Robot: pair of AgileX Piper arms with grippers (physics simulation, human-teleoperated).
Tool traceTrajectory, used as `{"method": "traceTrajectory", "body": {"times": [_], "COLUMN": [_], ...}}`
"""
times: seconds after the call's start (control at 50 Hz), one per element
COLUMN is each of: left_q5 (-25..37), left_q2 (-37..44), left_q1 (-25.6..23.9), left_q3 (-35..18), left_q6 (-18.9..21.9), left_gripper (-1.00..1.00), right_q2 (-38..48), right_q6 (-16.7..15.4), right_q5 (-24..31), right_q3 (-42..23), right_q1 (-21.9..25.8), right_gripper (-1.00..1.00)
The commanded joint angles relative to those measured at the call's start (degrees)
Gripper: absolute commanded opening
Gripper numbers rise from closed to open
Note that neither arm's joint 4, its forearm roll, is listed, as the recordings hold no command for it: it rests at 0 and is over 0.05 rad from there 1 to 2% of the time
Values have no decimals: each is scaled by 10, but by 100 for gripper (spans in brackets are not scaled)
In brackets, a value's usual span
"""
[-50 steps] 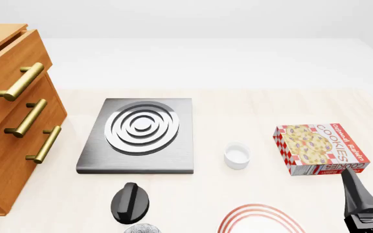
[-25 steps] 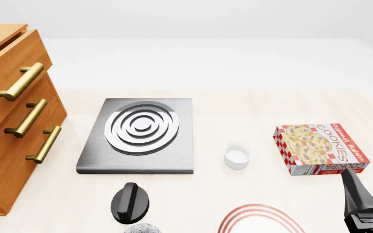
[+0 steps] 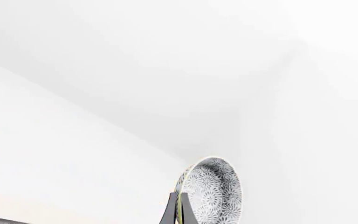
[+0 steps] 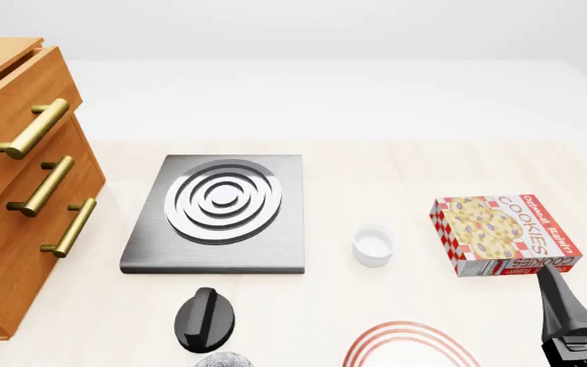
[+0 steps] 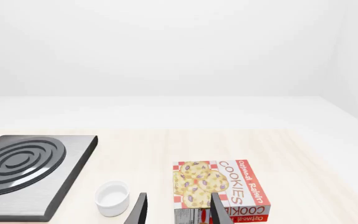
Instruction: Pick the akita bowl on the wooden cabinet and place it on the plate.
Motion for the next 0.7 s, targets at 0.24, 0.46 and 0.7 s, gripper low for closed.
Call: {"method": "traceTrajectory", "body": {"times": [0.24,0.46,0.7], "left_q5": [-36,-65,-88], "left_q2": [23,30,33], "left_q1": [-84,-118,-150], "left_q3": [34,62,82], "left_q6": [-42,-76,-97], "left_gripper": [-100,-100,-100], "right_q2": [0,-1,-1], "right_q6": [0,0,0], "right_q5": [0,1,2], "right_q3": [0,0,0], "right_q1": [0,0,0], "right_gripper": [100,100,100]}}
